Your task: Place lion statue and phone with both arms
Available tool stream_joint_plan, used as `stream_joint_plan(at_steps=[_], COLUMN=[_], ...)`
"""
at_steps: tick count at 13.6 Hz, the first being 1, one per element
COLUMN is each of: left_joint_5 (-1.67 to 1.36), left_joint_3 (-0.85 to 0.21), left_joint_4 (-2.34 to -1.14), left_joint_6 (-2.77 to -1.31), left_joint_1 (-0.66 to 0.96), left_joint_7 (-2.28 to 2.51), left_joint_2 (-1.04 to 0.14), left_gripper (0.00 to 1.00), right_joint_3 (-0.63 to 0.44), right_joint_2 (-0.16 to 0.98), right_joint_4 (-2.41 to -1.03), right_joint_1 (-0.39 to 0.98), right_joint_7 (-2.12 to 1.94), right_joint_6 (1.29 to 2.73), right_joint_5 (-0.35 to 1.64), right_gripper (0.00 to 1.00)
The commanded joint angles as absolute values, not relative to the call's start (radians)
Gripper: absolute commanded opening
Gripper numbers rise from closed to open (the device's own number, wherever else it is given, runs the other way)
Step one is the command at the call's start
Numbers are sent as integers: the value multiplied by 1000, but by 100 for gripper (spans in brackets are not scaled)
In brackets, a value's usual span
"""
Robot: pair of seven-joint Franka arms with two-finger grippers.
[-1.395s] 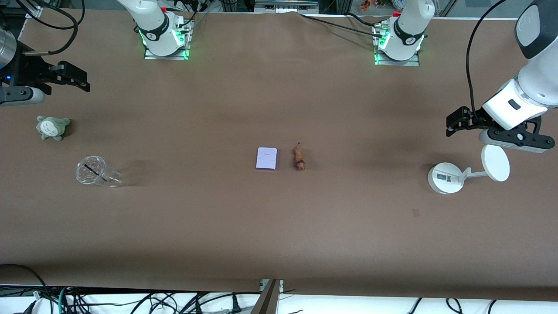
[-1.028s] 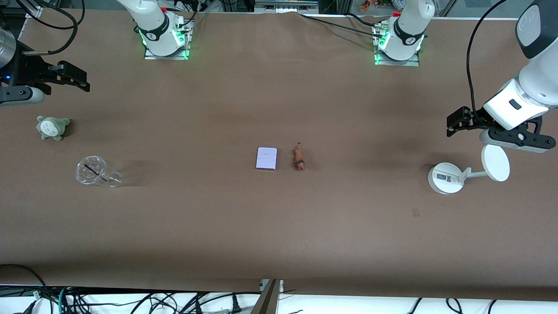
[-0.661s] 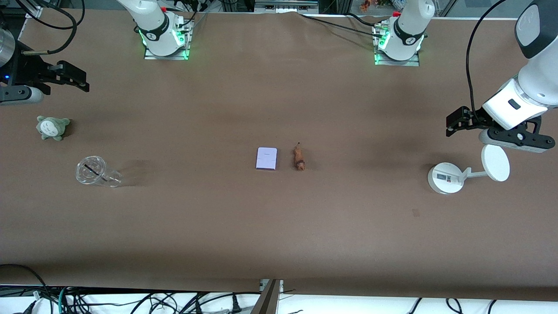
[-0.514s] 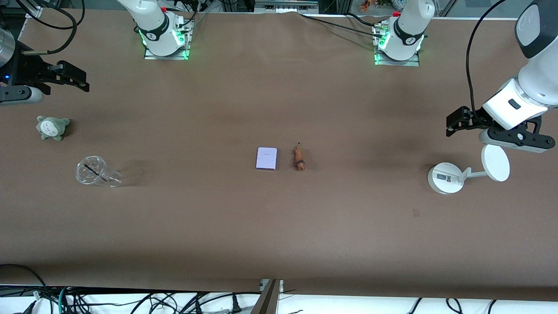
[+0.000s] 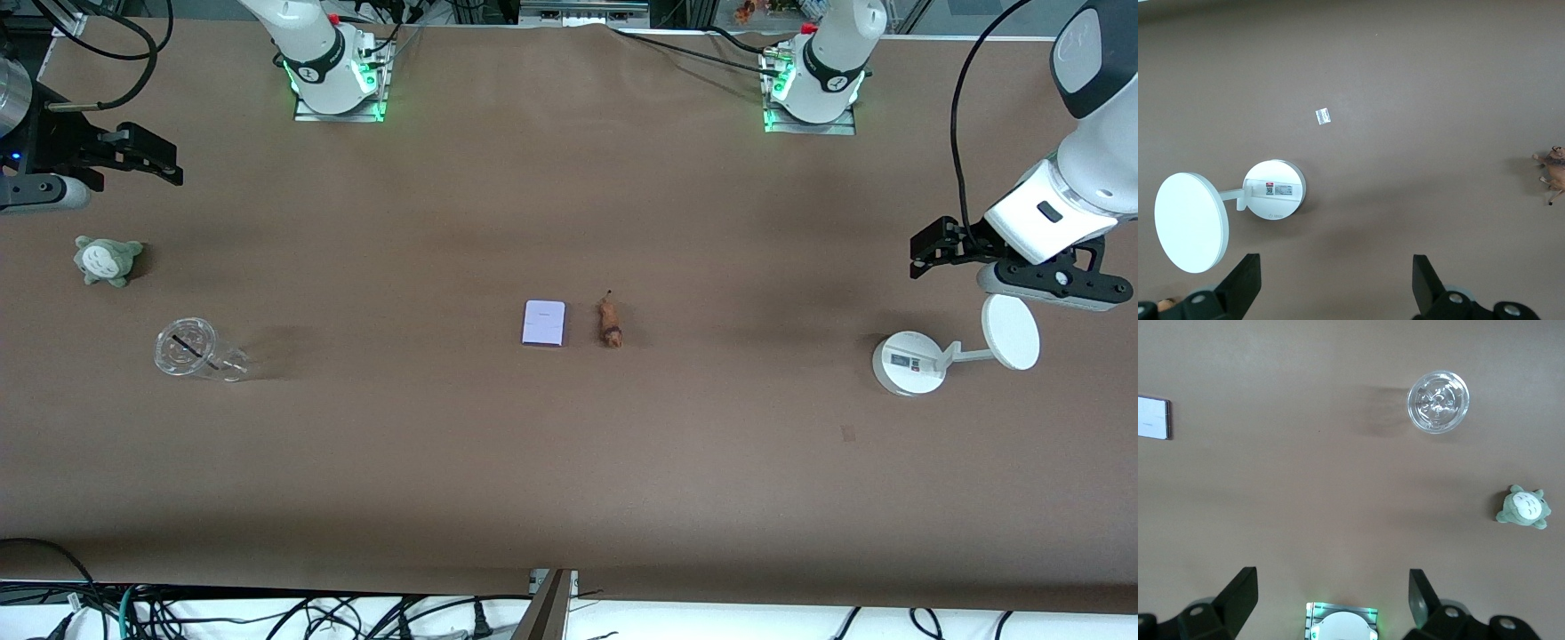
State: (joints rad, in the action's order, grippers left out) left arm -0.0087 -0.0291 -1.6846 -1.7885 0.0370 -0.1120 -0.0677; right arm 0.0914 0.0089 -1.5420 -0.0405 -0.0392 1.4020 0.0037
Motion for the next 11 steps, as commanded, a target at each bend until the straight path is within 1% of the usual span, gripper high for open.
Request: stream_joint_plan(at_steps=[1,4,11], left_joint_5=[5,5,5], left_joint_3=[-32,-32,-31], left_joint_4=[-1667,-1667,-1667], left_joint_6=[-1767,-1767,-1767], left_joint_1=[40,40,40], left_joint_7=[-137,-137,-137], left_joint_2=[-61,-61,-61], left_gripper=[100,100,100], right_joint_3=[109,110,103], right_joint_2=[9,9,18], right_joint_4=[-1528,-1528,-1526], right_joint_1=[-60,-58,-66], right_joint_7=[-37,-37,-35], right_joint_6=[1381,1348,1350], right_joint_5=[-2,2,28], right_gripper=[100,100,100])
